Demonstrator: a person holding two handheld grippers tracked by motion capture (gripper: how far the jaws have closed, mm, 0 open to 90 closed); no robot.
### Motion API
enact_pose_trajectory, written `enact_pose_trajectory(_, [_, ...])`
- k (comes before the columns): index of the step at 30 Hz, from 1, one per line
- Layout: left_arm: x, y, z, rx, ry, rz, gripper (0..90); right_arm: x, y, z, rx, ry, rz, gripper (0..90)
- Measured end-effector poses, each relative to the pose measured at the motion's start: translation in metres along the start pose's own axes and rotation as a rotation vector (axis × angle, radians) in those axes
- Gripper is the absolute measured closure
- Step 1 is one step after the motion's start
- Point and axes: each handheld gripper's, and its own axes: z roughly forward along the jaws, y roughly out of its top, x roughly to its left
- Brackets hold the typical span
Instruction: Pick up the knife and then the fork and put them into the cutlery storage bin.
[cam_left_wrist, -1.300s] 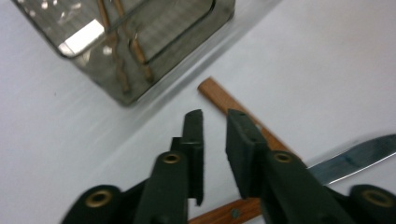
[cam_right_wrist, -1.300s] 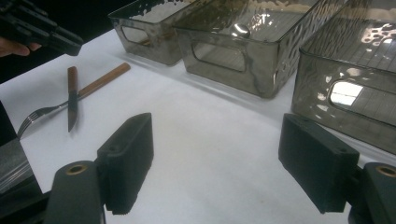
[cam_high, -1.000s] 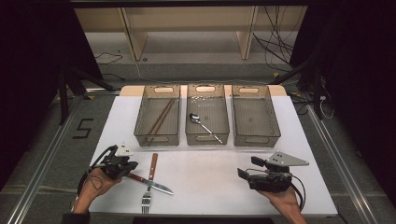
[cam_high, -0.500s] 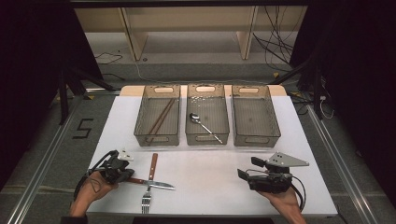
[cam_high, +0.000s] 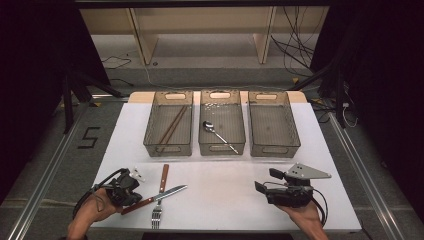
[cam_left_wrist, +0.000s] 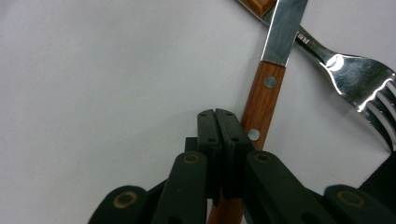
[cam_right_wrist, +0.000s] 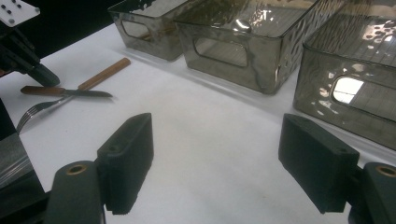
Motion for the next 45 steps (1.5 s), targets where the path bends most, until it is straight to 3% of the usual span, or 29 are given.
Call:
enact_pose_trajectory(3, [-0.001, 0.002, -0.007, -0.026, 0.006, 0.004, 77.4, 0.0, 0.0, 0.0, 0.0, 0.0, 0.002, 27.2])
enact_pose_trajectory(6, [-0.005, 0.004, -0.015, -0.05, 0.009, 0.026, 59.8, 0.0, 0.0, 0.0, -0.001, 0.002, 0.0, 27.2])
enact_pose_trajectory(11, [-0.012, 0.009, -0.016, -0.004, 0.003, 0.052, 38.2, 0.0, 0.0, 0.0, -0.002, 0.002, -0.003, 27.2])
enact_pose_trajectory(19, [-0.013, 0.011, -0.004, 0.046, 0.02, 0.047, 28.8, 0.001, 0.0, 0.0, -0.001, 0.005, -0.005, 27.2])
enact_pose_trajectory(23, [-0.015, 0.012, -0.001, 0.058, 0.012, 0.056, 31.9, 0.001, 0.0, 0.0, -0.002, 0.006, -0.004, 27.2])
enact_pose_trajectory(28, [-0.019, 0.014, 0.002, 0.068, -0.007, 0.113, 44.3, 0.001, 0.0, 0.001, 0.001, 0.009, -0.006, 27.2])
enact_pose_trajectory(39, [-0.024, 0.02, 0.007, 0.093, -0.045, 0.172, 69.2, 0.002, 0.0, 0.002, 0.006, 0.014, -0.009, 27.3])
enact_pose_trajectory(45, [-0.024, 0.02, 0.008, 0.093, -0.064, 0.166, 75.3, 0.002, 0.0, 0.002, 0.01, 0.015, -0.012, 27.3])
